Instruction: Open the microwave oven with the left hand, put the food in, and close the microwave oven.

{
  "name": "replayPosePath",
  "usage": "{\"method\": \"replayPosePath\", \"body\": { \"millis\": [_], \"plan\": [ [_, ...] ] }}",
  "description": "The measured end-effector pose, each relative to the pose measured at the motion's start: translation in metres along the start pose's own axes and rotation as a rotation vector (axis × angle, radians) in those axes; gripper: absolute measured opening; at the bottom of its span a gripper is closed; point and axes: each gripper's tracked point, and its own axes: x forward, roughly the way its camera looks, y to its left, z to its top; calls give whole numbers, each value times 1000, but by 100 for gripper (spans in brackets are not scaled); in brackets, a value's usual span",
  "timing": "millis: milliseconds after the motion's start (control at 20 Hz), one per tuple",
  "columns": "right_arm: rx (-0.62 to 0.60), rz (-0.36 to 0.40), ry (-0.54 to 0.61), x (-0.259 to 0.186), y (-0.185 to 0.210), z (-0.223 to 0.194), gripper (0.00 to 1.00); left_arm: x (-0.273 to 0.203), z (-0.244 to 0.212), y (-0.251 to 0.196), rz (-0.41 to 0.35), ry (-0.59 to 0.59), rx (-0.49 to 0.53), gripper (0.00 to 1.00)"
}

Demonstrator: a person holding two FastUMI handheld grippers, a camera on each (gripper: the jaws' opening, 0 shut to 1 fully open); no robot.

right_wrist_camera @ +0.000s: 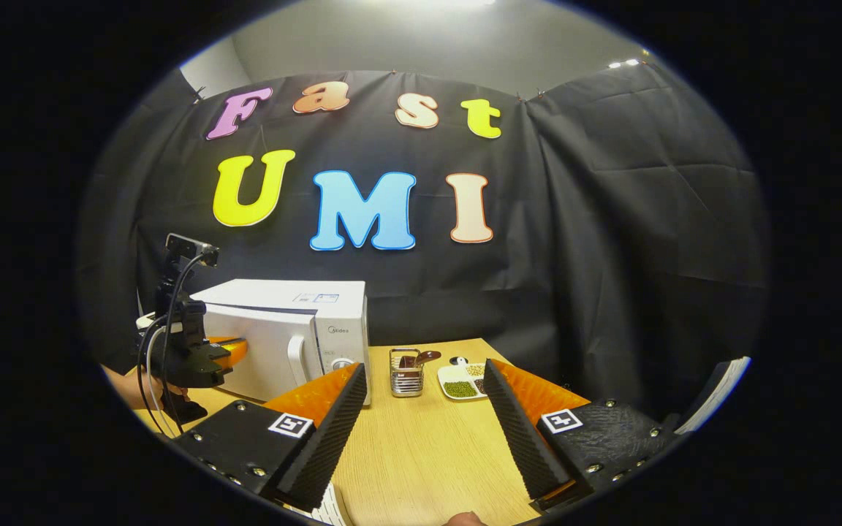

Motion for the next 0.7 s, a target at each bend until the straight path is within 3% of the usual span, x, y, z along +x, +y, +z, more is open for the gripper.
{"method": "replayPosePath", "body": {
  "millis": [700],
  "plan": [
    [2, 22, -19, 4, 5, 9, 98, 6, 1, 4, 6, -16, -41, 7]
  ]
}}
